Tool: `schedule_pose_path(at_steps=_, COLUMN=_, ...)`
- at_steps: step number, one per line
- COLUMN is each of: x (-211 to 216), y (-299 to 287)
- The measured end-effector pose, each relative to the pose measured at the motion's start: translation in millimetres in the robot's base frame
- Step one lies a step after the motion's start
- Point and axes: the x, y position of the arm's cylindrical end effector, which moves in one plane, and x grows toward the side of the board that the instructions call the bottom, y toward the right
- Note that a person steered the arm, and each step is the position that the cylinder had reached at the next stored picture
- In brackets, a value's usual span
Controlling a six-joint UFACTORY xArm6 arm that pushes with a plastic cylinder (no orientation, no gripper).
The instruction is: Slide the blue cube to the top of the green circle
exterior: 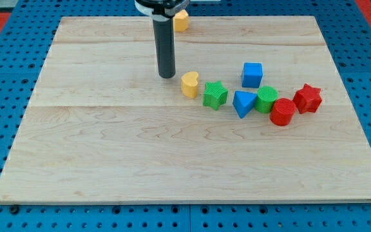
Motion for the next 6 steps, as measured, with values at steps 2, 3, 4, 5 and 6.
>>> schedule_pose_path(at_steps=2, x=40, y=94)
schedule_pose_path(at_steps=3, x=4, y=41)
schedule_pose_path(at_steps=4, x=-36, y=45)
schedule_pose_path(at_steps=5, x=-57, y=86)
schedule_pose_path(at_steps=6, x=-44, y=121)
